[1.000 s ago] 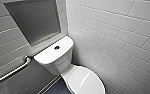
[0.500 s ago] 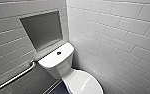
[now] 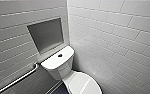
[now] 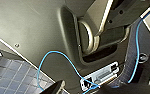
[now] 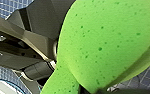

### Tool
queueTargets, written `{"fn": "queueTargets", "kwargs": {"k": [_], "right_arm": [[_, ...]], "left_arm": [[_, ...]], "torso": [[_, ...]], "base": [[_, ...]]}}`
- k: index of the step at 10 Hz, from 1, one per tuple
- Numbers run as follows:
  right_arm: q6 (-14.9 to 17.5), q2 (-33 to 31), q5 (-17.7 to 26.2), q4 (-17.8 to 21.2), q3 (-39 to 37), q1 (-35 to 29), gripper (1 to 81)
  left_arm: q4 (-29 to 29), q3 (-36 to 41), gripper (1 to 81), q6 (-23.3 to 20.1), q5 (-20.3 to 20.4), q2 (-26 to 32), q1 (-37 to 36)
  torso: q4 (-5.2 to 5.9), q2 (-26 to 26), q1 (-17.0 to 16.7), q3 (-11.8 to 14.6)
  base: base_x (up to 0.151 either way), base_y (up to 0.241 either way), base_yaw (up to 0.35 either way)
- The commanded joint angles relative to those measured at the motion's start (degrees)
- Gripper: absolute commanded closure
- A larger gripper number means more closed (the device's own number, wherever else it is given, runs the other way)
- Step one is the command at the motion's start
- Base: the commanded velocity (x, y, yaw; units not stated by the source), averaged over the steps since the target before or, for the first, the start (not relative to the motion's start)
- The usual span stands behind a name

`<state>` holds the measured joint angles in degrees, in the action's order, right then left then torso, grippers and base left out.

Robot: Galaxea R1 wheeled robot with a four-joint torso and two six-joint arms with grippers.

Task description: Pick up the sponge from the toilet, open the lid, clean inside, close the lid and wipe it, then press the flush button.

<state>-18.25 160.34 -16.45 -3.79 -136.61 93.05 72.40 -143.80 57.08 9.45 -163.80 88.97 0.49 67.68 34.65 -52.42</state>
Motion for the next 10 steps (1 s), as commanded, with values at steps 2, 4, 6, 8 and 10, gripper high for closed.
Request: {"fn": "queueTargets", "kwargs": {"k": [2,4,6,8,10], "right_arm": [[0.14,3.25,3.79,-1.39,-4.97,0.69,81.1],[0.14,3.96,4.05,-1.48,-5.94,0.78,81.1],[0.14,4.40,4.05,-1.48,-6.12,0.78,81.1],[0.14,6.06,4.23,-1.48,-8.22,0.69,81.1],[0.14,8.26,4.32,-1.48,-11.73,0.61,81.1]], "left_arm": [[-0.07,-0.61,1.0,-0.12,-1.71,-0.03,0.38],[-0.07,-3.58,1.0,-0.12,-1.71,-2.05,0.38],[-0.07,-7.19,1.0,-0.12,-1.71,-4.08,0.38],[-0.07,-8.52,1.0,-0.12,-1.80,-4.78,0.38],[-0.07,-8.52,1.0,0.05,-1.80,-4.87,0.47]], "torso": [[0.00,-7.81,-5.05,0.17],[0.02,-11.61,-7.47,4.62],[0.00,-15.48,-9.97,7.46],[0.00,-19.52,-12.61,11.34],[0.00,-23.67,-15.34,15.23]], "base": [[0.000,0.000,0.000],[0.000,0.000,0.000],[0.000,0.000,0.000],[0.000,0.000,0.000],[0.000,0.000,0.000]]}}
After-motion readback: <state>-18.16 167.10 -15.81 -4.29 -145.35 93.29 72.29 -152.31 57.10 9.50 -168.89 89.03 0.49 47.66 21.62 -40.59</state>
